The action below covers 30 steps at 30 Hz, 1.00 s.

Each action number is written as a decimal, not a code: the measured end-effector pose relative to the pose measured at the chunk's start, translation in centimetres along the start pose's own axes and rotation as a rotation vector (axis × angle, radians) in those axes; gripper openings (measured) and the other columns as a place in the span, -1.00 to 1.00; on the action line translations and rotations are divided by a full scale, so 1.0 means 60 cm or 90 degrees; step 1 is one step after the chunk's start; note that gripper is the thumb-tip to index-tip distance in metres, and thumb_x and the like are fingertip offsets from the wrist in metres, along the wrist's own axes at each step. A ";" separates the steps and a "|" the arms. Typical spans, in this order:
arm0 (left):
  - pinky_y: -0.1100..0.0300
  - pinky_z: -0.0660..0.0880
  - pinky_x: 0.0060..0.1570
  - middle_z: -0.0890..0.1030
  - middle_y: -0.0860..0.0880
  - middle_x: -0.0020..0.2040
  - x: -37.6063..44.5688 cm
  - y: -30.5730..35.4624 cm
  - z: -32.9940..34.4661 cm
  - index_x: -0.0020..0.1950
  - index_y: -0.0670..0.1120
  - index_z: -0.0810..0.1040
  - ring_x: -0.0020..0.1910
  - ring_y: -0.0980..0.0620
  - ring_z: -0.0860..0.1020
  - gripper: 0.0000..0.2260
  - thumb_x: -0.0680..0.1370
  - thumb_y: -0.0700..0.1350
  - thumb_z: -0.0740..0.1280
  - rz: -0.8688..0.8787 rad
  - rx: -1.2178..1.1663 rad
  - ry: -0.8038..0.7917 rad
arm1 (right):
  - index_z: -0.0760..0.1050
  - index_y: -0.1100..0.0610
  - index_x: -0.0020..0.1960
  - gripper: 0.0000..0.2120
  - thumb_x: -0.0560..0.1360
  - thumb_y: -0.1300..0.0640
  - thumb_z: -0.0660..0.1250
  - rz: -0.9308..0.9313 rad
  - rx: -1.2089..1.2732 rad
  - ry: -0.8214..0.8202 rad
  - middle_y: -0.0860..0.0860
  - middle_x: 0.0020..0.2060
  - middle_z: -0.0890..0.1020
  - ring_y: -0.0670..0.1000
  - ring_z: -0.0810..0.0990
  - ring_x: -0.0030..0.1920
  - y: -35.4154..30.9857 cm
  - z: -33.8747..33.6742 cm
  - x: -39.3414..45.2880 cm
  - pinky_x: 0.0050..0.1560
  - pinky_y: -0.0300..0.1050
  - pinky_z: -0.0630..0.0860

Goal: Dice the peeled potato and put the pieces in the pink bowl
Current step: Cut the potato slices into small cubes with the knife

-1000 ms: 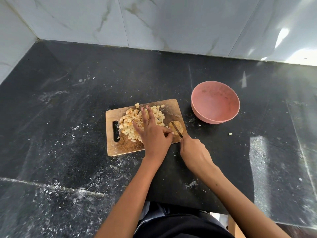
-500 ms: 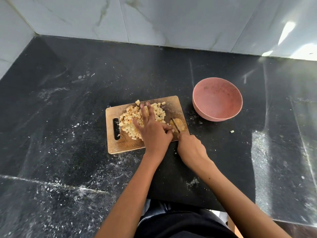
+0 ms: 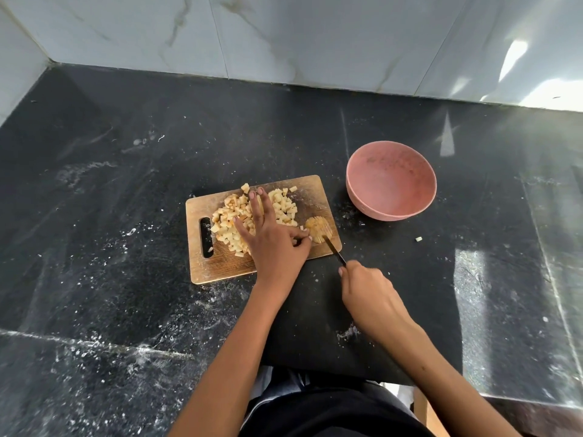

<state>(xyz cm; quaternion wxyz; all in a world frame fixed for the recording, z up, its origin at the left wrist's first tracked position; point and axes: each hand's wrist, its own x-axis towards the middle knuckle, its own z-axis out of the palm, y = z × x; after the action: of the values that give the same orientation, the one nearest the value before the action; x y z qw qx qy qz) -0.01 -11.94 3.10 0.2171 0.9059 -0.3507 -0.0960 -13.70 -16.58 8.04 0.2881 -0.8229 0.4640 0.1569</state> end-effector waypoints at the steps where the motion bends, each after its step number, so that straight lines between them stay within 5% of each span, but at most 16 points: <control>1: -0.12 -0.46 0.32 -0.11 -0.08 0.57 0.000 0.001 -0.001 -0.10 0.08 0.70 0.54 -0.07 -0.28 -0.87 0.47 0.09 0.42 -0.003 -0.002 -0.001 | 0.37 0.21 0.07 -0.73 0.67 0.05 0.00 0.001 0.008 0.009 0.21 0.01 0.58 0.25 0.56 0.02 -0.008 0.000 0.010 -0.14 -0.03 0.39; 11: -0.09 -0.50 0.29 -0.09 -0.05 0.58 0.003 0.005 -0.008 -0.11 0.07 0.69 0.54 -0.05 -0.28 -0.91 0.46 0.04 0.44 -0.025 -0.011 -0.021 | 0.31 0.26 0.26 -0.74 0.59 0.30 0.03 0.020 -0.045 0.009 0.21 0.14 0.54 0.24 0.55 0.13 -0.053 0.021 0.054 -0.09 0.00 0.39; 20: -0.08 -0.52 0.27 -0.07 -0.06 0.58 0.004 0.003 -0.004 -0.13 0.07 0.70 0.55 -0.07 -0.24 -0.91 0.46 0.05 0.44 -0.025 -0.005 -0.004 | 0.19 0.20 0.38 -0.66 0.61 0.28 0.04 0.020 -0.090 -0.011 0.18 0.12 0.55 0.21 0.56 0.12 -0.033 0.038 0.046 -0.09 0.01 0.41; 27: -0.06 -0.55 0.27 -0.09 -0.11 0.58 0.005 0.004 -0.004 -0.08 0.12 0.69 0.55 -0.09 -0.25 -0.88 0.49 0.11 0.40 -0.007 0.066 -0.014 | 0.24 0.15 0.08 -0.94 0.64 0.23 0.02 0.031 -0.089 -0.022 0.14 -0.02 0.57 0.19 0.58 0.00 0.009 0.044 -0.006 -0.19 -0.04 0.36; 30: -0.12 -0.54 0.29 -0.12 -0.15 0.58 0.007 0.010 -0.012 -0.03 0.16 0.67 0.54 -0.14 -0.26 -0.87 0.50 0.12 0.37 0.035 0.157 -0.026 | 0.21 0.14 -0.04 -0.81 0.68 0.06 -0.02 0.003 -0.020 -0.018 0.15 -0.07 0.57 0.22 0.56 -0.03 0.023 0.038 -0.014 -0.18 -0.04 0.38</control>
<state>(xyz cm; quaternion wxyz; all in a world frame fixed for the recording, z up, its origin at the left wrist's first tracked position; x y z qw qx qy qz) 0.21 -12.37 4.00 0.0994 0.9136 -0.3890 -0.0643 -15.32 -15.14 6.24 0.2813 -0.8240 0.4590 0.1764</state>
